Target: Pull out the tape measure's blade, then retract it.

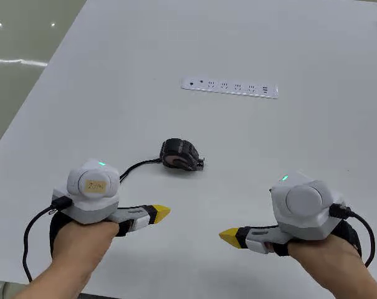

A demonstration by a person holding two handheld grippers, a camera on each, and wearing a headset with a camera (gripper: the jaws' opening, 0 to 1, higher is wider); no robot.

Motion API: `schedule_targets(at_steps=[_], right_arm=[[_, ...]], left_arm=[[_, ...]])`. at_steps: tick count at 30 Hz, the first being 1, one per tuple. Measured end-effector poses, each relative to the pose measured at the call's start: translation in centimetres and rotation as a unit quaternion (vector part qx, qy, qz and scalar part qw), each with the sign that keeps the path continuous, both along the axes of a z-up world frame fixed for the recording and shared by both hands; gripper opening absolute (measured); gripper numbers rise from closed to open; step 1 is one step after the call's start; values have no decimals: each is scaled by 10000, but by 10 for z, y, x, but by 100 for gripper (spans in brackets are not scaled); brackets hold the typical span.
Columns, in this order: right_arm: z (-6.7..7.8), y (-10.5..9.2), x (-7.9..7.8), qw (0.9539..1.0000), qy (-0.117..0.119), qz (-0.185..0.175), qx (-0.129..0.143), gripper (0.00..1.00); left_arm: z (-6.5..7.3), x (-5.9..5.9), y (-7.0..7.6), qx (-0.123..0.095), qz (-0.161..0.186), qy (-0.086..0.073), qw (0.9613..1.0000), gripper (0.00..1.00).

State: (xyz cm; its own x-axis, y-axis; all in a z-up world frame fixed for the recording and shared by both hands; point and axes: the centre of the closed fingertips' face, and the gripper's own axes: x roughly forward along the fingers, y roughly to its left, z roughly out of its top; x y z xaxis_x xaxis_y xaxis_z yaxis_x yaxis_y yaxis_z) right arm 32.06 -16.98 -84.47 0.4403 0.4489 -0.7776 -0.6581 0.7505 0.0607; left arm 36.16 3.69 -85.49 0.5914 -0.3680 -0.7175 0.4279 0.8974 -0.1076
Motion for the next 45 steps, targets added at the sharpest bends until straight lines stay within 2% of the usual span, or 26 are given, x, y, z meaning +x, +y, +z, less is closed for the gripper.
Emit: schedule_targets(at_steps=[16,22,24,26,32,42,45], right_arm=[[-13,13,13,9993,36,357,-69,86],[-18,17,19,9987,29,489,-102,86],[-20,17,21,9986,25,523,-122,86],[-22,18,23,9984,41,556,-135,86],[-26,16,28,9976,16,665,-196,83],[-27,16,30,9973,8,699,-214,81],[-30,16,33,9964,-16,805,-270,80]], left_arm=[[-7,16,-7,65,-184,12,9998,94],[-10,21,-7,151,-369,-5,9992,94],[-11,22,-9,118,-461,-16,9989,94],[-14,23,-11,176,-610,-19,9980,94],[-17,27,-17,169,-919,-85,9956,92],[-17,28,-20,165,-1044,-105,9943,88],[-17,30,-25,241,-1286,-158,9913,86]])
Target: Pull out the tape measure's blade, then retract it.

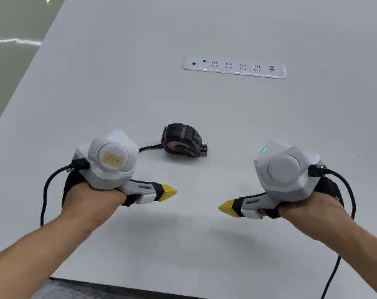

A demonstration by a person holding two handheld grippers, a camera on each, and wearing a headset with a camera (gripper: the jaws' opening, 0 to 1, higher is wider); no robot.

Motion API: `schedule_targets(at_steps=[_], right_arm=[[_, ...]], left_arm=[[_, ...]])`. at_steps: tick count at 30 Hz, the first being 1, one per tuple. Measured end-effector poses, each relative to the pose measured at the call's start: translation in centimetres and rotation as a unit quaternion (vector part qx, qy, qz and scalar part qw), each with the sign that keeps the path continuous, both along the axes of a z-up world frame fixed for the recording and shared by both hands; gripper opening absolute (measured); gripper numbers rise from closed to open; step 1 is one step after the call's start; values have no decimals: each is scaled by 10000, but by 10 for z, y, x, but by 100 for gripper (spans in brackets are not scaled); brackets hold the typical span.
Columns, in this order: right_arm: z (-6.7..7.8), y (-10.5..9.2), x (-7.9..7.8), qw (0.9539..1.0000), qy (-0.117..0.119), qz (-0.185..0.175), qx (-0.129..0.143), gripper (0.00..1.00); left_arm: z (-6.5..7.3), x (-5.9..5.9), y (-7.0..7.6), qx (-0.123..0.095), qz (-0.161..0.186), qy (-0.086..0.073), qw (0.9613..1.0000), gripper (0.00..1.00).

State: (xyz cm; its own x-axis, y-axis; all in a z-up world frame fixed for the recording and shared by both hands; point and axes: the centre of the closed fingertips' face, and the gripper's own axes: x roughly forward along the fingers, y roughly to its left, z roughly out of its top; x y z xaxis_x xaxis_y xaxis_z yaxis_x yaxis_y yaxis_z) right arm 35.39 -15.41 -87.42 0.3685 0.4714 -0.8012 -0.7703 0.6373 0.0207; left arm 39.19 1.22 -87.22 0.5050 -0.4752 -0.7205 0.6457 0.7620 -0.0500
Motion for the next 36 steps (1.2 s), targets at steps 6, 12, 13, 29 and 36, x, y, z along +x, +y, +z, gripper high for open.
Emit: schedule_targets(at_steps=[6,12,13,29,36], right_arm=[[-3,3,13,9988,-135,441,-149,78],[-10,6,23,9965,-191,761,-290,76],[-11,6,24,9963,-191,779,-298,76],[-24,7,47,9925,-231,1130,-405,71],[-24,13,55,9898,-293,1336,-404,68]], left_arm=[[-2,8,-6,188,-593,-105,9980,86],[-1,14,-8,285,-963,-167,9948,84],[-1,16,-9,294,-997,-177,9944,84],[2,45,-20,408,-1573,-355,9861,80],[2,52,-27,478,-1874,-390,9803,78]])
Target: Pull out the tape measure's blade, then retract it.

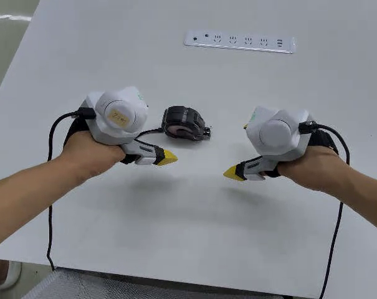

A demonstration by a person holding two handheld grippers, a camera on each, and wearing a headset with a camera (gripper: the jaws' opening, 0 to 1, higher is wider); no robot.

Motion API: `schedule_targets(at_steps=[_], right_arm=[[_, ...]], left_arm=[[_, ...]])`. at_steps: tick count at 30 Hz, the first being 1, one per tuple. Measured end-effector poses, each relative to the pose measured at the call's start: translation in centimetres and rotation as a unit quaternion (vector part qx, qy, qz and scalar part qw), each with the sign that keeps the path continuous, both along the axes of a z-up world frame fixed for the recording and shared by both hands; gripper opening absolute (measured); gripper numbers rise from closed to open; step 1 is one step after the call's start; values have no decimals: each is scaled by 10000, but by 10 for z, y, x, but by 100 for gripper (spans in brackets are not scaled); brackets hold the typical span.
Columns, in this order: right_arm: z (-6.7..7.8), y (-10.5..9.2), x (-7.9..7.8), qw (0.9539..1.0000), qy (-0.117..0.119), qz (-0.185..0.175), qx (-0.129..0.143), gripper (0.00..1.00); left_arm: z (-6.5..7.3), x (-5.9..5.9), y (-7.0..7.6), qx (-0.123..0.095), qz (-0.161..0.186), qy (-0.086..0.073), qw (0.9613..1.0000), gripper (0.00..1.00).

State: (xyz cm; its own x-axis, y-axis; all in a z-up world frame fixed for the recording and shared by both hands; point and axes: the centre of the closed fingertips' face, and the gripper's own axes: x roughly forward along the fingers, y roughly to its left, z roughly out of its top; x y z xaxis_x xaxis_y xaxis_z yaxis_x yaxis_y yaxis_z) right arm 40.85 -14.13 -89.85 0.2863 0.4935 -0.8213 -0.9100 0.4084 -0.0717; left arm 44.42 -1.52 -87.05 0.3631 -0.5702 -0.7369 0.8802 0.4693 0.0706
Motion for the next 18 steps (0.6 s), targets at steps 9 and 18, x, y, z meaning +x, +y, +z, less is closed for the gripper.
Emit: schedule_targets(at_steps=[9,18], right_arm=[[-4,11,7,9995,-58,306,1,64],[-11,17,16,9988,-65,483,-22,61]], left_arm=[[0,4,-10,130,-465,-41,9988,75],[-2,13,-16,254,-843,-112,9961,71]])
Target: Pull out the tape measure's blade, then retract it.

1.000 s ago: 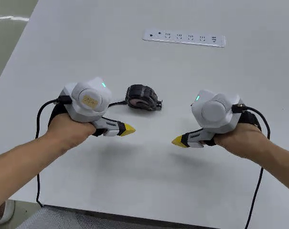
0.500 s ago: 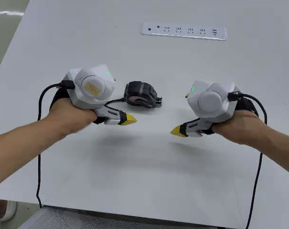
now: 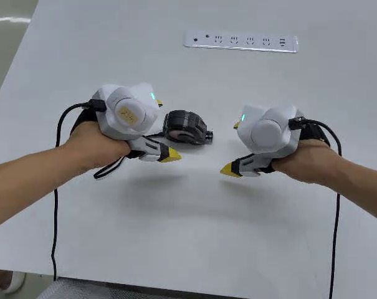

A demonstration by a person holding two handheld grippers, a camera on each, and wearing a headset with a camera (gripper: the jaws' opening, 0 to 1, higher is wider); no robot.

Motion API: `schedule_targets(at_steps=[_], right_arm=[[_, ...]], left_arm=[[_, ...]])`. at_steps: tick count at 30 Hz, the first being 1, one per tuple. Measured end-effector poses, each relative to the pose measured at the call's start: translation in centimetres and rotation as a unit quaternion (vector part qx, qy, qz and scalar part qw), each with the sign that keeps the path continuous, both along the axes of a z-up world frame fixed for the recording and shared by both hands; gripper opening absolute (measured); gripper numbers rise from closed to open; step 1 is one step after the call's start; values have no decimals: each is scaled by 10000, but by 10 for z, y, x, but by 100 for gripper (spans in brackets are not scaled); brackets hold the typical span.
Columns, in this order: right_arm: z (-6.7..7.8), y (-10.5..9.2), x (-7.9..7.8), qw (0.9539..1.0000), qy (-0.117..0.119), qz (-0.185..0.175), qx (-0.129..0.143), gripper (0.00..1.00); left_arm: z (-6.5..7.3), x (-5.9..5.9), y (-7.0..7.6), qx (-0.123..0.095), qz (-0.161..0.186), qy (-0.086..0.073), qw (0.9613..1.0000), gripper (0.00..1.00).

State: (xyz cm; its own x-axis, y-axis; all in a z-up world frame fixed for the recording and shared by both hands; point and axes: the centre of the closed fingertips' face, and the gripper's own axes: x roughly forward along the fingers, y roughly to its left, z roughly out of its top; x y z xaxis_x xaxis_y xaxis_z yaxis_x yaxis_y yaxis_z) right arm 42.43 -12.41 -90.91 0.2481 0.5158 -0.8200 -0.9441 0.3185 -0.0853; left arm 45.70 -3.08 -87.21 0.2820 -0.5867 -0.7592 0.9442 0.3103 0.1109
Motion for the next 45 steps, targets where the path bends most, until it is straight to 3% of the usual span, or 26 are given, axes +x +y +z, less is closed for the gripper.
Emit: schedule_targets(at_steps=[19,45], right_arm=[[-14,11,20,9992,-51,399,-47,56],[-20,30,28,9964,-98,835,54,38]], left_arm=[[-5,15,-10,190,-649,-42,9977,64],[-18,12,-30,247,-1351,48,9905,46]])
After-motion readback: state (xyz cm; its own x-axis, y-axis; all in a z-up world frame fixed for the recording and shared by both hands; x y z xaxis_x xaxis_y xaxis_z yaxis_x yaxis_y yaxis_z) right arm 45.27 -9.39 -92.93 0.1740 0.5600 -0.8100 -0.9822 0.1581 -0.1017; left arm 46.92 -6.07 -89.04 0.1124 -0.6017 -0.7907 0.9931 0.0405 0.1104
